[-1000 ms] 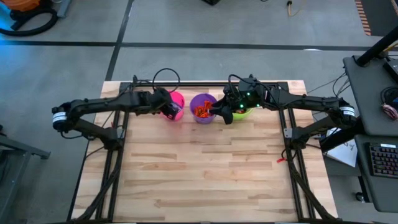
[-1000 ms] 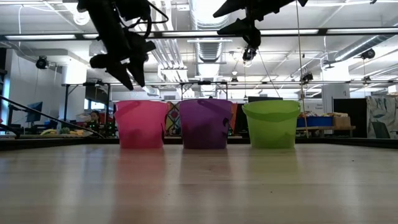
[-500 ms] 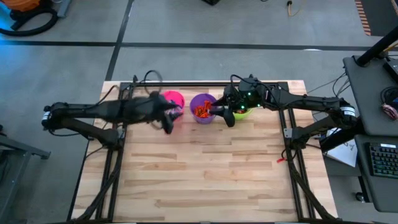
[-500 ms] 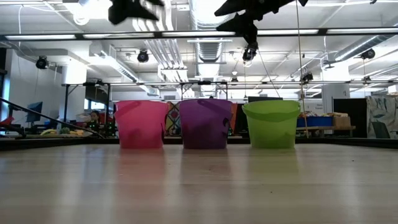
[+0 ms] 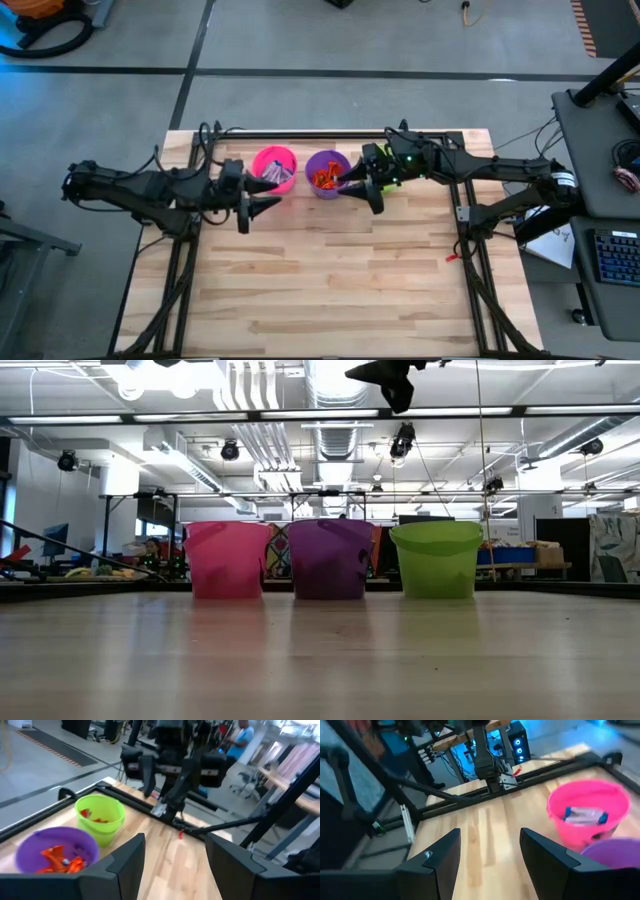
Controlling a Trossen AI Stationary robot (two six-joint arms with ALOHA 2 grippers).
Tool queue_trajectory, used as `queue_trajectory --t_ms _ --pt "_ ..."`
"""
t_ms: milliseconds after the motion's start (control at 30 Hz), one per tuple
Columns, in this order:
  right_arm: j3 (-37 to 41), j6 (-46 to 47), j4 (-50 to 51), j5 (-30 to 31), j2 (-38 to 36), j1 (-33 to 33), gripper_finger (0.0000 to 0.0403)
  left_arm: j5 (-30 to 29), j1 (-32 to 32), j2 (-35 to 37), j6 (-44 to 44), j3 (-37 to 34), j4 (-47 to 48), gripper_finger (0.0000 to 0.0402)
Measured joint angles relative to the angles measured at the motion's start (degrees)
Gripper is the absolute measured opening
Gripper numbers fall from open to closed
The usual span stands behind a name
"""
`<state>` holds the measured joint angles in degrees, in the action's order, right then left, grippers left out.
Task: Organize candy in baskets
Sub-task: Return to Home Position
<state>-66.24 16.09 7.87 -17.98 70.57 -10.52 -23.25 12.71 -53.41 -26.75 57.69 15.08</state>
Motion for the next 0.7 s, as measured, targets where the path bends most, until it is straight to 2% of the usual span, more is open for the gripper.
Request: queue_trajectory --t_ms 100,233,367,533,700 --pt "0.04 5.08 -1.64 0.01 0.04 -0.11 0.0196 0.22 -0.02 -0.96 0.16 0.68 -1.67 0.0191" --pt "0.04 -1.71 -2.68 -0.25 -0.36 0.26 0.0196 0.23 -0.17 0.03 3.51 0.45 -1.50 0.0191" --pt "0.11 -4.85 -2.10 -0.21 -1.26 0.13 0.0196 0.24 0.06 4.25 3.54 -1.89 -0.77 0.0191" --pt "0.87 -7.83 -2.21 -0.05 -2.52 0.11 0.0196 0.48 0.11 12.60 4.69 -8.77 -3.90 0.0191" --pt "2.71 -8.70 -2.68 -0.03 -4.69 0.00 0.0196 4.53 0.11 21.89 6.53 -19.56 -13.89 0.0191"
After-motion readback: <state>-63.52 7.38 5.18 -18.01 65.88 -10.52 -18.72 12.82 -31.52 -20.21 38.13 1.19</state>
